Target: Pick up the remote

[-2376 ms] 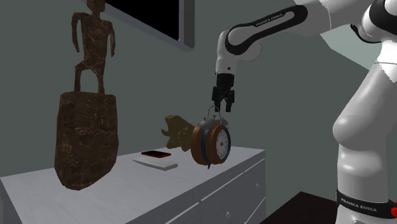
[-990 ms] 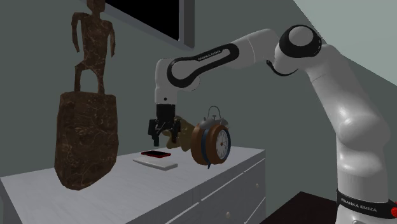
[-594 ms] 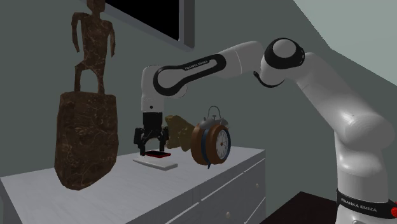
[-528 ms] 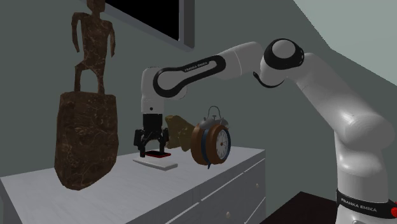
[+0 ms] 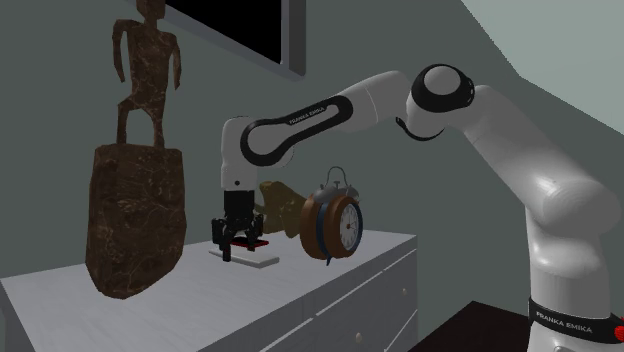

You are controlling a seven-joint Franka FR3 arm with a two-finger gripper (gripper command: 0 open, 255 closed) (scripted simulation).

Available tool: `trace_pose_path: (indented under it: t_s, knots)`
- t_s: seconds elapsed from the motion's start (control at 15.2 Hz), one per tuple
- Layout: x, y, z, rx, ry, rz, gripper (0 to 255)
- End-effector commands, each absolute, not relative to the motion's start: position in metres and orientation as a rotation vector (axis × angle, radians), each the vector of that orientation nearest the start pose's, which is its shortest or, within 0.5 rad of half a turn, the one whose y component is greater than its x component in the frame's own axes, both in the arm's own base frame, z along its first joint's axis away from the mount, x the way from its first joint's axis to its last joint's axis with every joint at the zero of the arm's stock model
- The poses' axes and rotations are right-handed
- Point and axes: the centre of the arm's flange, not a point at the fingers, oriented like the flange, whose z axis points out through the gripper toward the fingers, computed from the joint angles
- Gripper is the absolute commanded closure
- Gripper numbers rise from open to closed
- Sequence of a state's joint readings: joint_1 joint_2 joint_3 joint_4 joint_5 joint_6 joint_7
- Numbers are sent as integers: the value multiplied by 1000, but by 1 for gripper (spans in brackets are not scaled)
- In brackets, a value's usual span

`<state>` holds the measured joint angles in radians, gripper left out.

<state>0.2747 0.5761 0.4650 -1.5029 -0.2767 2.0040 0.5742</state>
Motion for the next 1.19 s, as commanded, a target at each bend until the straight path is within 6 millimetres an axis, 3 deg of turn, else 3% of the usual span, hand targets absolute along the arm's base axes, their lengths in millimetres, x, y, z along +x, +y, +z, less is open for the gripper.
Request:
trace_pose_path:
  t_s: [0.0,0.46,1.12]
  knots:
    - [560,416,356,-3131,-346,11,255]
    - [560,417,356,-3131,-346,11,255]
    - [560,417,408,-3131,-346,11,255]
